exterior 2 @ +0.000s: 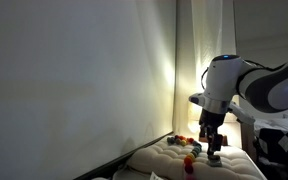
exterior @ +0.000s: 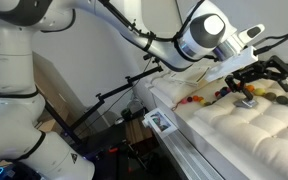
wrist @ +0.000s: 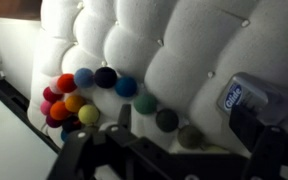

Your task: Close the flip phone shut

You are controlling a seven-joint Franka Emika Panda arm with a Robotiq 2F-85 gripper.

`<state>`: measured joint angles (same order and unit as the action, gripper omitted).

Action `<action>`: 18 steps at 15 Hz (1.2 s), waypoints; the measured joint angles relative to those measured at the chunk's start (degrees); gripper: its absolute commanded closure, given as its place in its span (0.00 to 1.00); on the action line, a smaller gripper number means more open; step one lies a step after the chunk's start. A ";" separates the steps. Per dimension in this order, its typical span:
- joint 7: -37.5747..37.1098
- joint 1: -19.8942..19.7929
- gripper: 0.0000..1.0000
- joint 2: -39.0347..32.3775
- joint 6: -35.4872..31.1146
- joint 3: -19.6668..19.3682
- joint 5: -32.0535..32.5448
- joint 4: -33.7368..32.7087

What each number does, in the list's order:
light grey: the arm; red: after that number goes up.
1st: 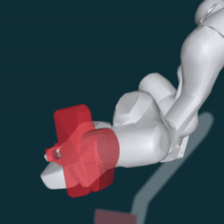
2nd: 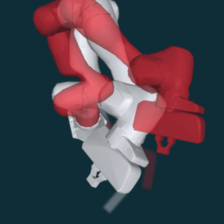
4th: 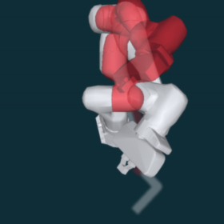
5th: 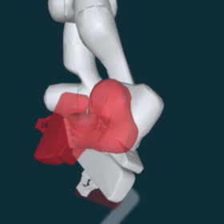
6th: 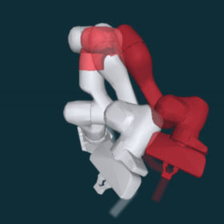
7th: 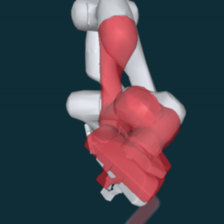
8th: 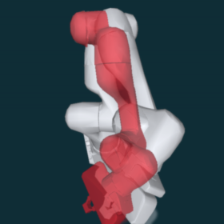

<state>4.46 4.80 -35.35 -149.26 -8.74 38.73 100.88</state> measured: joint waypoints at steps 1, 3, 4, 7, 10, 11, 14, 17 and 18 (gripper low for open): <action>-0.03 0.29 0.00 -0.02 0.01 0.00 0.40 0.00; -0.03 0.73 0.00 -0.11 0.03 0.00 0.76 0.00; -0.03 0.87 0.00 -0.23 0.04 0.00 0.76 -0.03; -0.02 0.93 0.00 -0.77 0.06 0.03 0.76 -0.19; 0.11 0.82 0.00 -1.55 0.06 0.11 0.75 -0.62; 0.36 0.79 0.00 -1.77 0.06 0.16 0.74 -0.79; 1.22 0.80 0.00 -2.01 0.07 0.36 0.75 -1.01; 2.18 1.11 0.00 -2.03 0.37 0.52 0.94 -1.07; 2.22 1.25 0.00 -2.06 0.62 0.54 1.13 -1.14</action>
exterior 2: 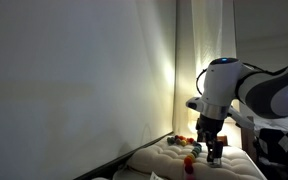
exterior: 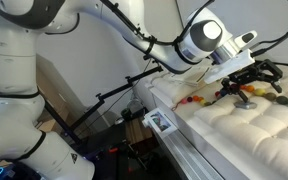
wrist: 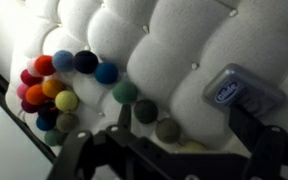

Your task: Close the flip phone shut

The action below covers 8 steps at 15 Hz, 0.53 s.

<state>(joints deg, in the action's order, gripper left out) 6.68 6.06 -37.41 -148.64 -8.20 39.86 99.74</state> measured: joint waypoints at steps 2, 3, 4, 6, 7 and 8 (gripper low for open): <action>0.00 0.31 0.00 0.01 0.13 0.01 0.40 -0.12; -0.06 0.50 0.00 0.10 0.13 -0.02 0.82 -0.16; -0.19 0.72 0.00 0.36 0.13 -0.04 1.60 -0.18; -0.67 1.55 0.00 1.35 0.13 -0.41 3.84 -0.18; -1.47 2.09 0.00 2.06 0.13 -0.63 5.49 -0.17; -2.46 2.61 0.00 2.85 0.16 -0.73 7.41 -0.15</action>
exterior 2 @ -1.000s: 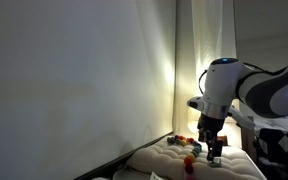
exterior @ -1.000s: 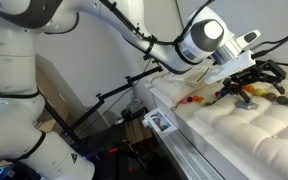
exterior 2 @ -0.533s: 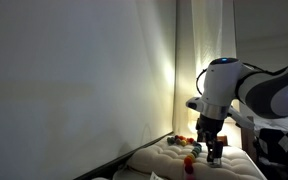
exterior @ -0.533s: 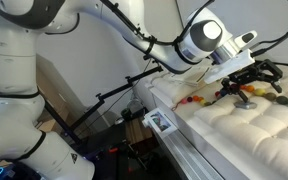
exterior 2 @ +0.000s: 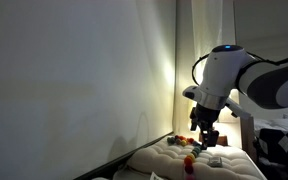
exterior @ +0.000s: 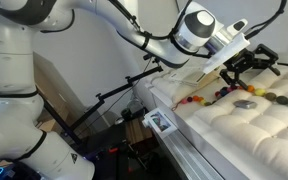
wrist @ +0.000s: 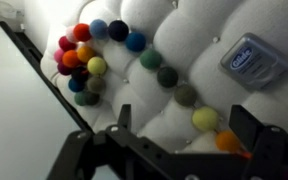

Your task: Close the flip phone shut

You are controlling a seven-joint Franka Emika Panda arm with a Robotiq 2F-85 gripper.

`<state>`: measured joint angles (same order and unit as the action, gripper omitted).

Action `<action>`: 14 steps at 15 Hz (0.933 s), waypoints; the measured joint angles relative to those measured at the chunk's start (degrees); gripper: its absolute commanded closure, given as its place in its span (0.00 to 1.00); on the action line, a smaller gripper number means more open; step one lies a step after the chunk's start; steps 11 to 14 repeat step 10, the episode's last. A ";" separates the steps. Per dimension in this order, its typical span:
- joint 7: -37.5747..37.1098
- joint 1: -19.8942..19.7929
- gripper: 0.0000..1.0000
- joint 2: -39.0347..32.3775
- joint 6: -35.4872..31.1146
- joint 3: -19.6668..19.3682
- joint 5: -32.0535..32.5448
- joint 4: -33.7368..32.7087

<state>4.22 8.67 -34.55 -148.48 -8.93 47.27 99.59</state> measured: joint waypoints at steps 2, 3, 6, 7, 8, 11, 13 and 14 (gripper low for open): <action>-2.25 1.10 0.00 1.68 0.09 -0.01 4.02 0.15; -3.22 1.61 0.00 2.43 0.25 0.03 5.77 0.23; -4.38 1.99 0.00 3.68 0.72 1.20 8.34 0.60; -4.24 1.66 0.00 3.72 0.72 1.95 8.35 0.80; -4.20 1.33 0.00 3.71 0.72 2.60 8.35 1.02; -4.20 1.15 0.00 3.72 0.72 2.91 8.35 1.35; -4.20 1.15 0.00 3.72 0.72 2.91 8.35 1.35; -4.20 1.15 0.00 3.72 0.72 2.91 8.35 1.35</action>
